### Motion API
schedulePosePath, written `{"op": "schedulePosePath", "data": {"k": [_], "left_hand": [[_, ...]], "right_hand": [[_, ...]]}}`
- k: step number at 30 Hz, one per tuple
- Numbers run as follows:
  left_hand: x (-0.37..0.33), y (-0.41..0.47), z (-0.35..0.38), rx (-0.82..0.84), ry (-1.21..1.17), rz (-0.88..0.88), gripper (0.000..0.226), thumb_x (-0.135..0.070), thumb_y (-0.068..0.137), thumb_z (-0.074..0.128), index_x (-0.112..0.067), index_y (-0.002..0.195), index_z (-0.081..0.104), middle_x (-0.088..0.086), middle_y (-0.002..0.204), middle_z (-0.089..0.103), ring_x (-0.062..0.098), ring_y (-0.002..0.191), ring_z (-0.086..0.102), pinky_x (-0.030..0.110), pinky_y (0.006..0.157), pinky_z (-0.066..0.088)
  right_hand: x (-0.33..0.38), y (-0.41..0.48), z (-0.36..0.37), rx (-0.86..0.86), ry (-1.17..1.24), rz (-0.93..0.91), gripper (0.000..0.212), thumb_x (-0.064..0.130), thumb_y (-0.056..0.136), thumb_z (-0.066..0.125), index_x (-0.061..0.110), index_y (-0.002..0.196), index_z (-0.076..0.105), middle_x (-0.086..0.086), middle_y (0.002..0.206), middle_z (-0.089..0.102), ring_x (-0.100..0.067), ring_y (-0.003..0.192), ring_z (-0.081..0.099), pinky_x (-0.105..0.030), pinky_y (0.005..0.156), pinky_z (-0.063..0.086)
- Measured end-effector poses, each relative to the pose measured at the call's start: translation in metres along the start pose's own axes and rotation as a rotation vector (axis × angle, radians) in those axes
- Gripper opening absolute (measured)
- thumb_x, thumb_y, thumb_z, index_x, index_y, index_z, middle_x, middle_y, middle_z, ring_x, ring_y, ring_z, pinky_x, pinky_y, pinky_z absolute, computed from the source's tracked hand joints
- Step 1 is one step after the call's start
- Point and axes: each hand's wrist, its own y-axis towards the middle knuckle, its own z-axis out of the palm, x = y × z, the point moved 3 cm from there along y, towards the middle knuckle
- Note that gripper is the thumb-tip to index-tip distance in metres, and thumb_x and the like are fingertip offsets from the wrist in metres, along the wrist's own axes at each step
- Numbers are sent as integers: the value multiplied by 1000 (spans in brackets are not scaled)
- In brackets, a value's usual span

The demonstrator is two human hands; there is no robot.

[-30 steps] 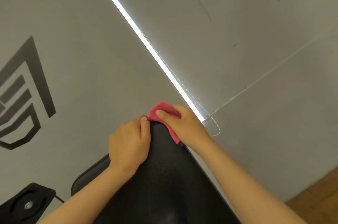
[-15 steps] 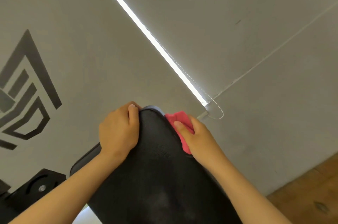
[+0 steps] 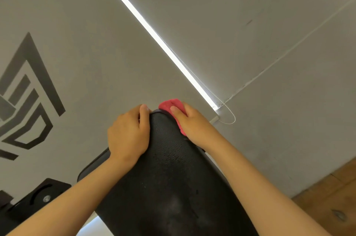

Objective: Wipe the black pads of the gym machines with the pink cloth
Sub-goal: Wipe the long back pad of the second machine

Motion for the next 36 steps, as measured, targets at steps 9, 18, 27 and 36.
{"op": "schedulePosePath", "data": {"k": [9, 18, 27, 36], "left_hand": [[-4, -2, -4, 29, 4, -31, 48, -37, 103, 27, -13, 79, 60, -5, 60, 46, 5, 51, 35, 23, 49, 22], [-4, -3, -4, 19, 18, -42, 49, -37, 103, 26, -10, 81, 60, -5, 57, 41, 11, 51, 32, 31, 49, 22], [-3, -2, -3, 11, 21, -39, 49, -37, 103, 26, -8, 76, 56, -3, 57, 41, 8, 50, 32, 27, 47, 20], [-2, -3, -3, 12, -3, -15, 51, -37, 103, 26, -5, 77, 57, 2, 59, 47, 10, 51, 35, 27, 48, 24]], "right_hand": [[-51, -53, -12, -7, -34, 55, 26, 45, 100, 38, 45, 117, 57, 7, 104, 63, -2, 86, 57, -18, 75, 43], [-97, -106, -30, -155, -5, 218, 21, 36, 100, 45, 37, 117, 56, 3, 117, 61, -9, 103, 60, -18, 83, 47], [-43, -66, -5, -220, -128, 26, 35, 42, 100, 38, 24, 119, 60, 2, 96, 47, -14, 97, 52, -20, 77, 38], [-77, -107, -18, -205, -55, 75, 25, 40, 99, 42, 41, 116, 60, 2, 89, 53, -7, 86, 57, -22, 81, 44]]}}
